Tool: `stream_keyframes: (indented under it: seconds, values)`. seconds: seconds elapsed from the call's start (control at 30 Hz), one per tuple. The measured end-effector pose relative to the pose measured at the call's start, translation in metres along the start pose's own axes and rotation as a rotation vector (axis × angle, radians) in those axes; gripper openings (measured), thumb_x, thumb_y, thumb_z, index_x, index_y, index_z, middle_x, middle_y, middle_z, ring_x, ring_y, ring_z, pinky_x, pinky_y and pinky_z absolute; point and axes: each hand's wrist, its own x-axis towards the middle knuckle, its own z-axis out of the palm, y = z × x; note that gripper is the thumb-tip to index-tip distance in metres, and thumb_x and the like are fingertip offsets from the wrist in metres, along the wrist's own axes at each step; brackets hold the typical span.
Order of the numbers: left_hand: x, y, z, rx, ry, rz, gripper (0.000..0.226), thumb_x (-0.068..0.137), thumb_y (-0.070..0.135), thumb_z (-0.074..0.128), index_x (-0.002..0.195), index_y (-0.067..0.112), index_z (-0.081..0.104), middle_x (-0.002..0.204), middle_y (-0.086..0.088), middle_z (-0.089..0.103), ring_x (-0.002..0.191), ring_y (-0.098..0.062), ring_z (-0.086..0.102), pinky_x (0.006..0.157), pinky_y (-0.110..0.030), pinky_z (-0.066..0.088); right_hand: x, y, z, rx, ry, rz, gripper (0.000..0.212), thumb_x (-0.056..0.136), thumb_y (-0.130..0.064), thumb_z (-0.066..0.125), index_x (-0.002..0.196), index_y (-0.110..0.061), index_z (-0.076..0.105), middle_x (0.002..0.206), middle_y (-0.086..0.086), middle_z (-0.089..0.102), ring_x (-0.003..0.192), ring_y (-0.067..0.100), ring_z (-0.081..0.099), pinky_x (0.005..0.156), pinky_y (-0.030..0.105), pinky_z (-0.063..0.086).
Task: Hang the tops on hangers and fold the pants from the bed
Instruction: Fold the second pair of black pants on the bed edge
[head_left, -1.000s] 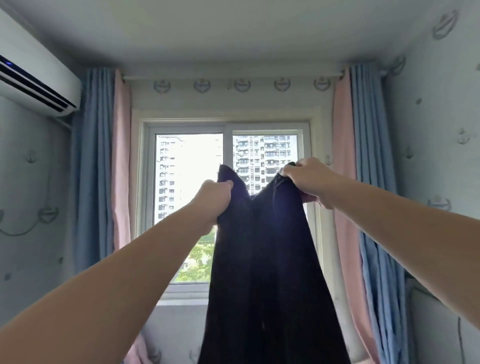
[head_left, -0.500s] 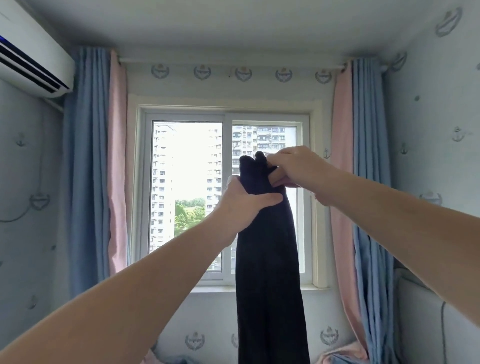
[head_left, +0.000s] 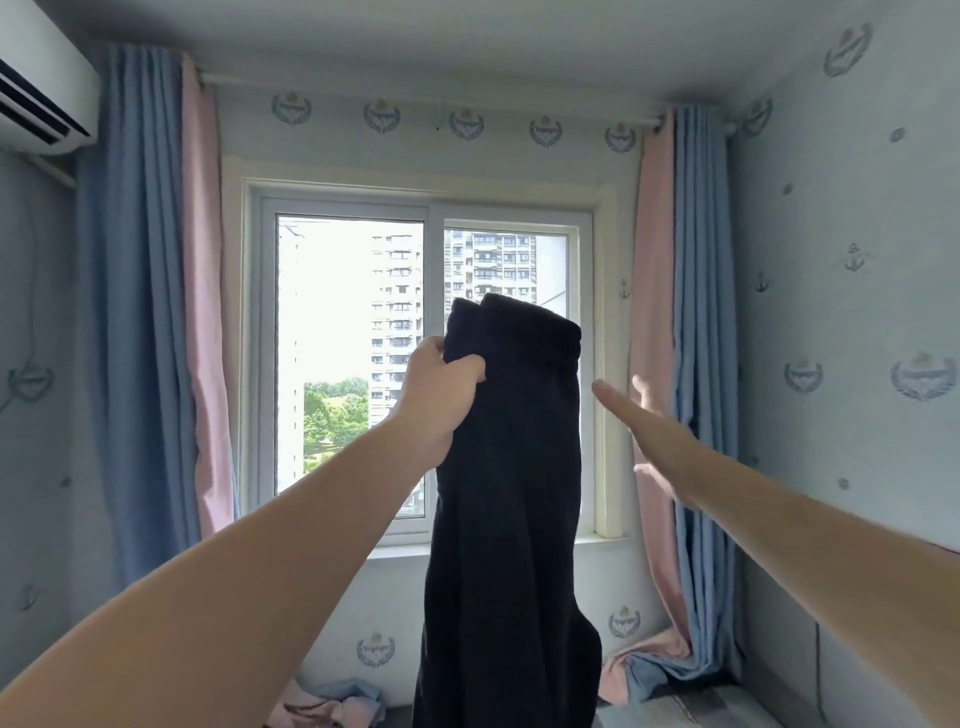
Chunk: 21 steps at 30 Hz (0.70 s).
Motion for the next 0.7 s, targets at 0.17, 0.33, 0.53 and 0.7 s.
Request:
stream_keyframes:
  seconds: [0.17,0.33,0.53,0.7]
  values:
    - [-0.018,0.011,-0.026,-0.119,0.009,-0.051,0.03,0.082,0.0,0.054,0.109,0.004,0.064,0.095,-0.01,0.073,0.076,-0.023,0.071,0.056,-0.03,0.056,-0.029,0.005,0.034,0.316,-0.464,0.173,0.079,0.078,-0.069,0.069,0.143,-0.028,0.05,0.142,-0.006,0.059,0.132,0.021,0.055,0.116,0.052,0.035]
    - [-0.05,0.031,-0.058,-0.021,0.086,-0.01,0.029,0.083,0.004,0.054,0.109,0.012,0.065,0.097,-0.002,0.071,0.081,-0.018,0.067,0.063,-0.029,0.051,-0.067,-0.039,0.045,0.358,-0.296,0.073,0.045,0.09,-0.026,0.074,0.129,-0.009,0.064,0.121,0.005,0.073,0.112,0.028,0.07,0.107,0.048,0.048]
    - [-0.119,0.059,-0.083,-0.084,0.058,-0.042,0.026,0.084,0.012,0.058,0.107,0.015,0.067,0.086,0.002,0.077,0.072,-0.016,0.073,0.054,-0.027,0.056,-0.133,-0.083,0.057,0.302,-0.087,-0.07,0.017,0.092,-0.022,0.073,0.108,-0.021,0.068,0.101,-0.006,0.078,0.088,0.015,0.075,0.078,0.032,0.059]
    - [-0.195,0.091,-0.093,-0.037,0.075,0.004,0.021,0.09,0.014,0.059,0.108,0.017,0.069,0.095,0.0,0.077,0.087,-0.021,0.075,0.062,-0.03,0.057,-0.211,-0.112,0.052,0.272,-0.031,-0.099,0.025,0.092,-0.027,0.072,0.115,-0.018,0.068,0.105,-0.005,0.076,0.094,0.017,0.073,0.081,0.032,0.057]
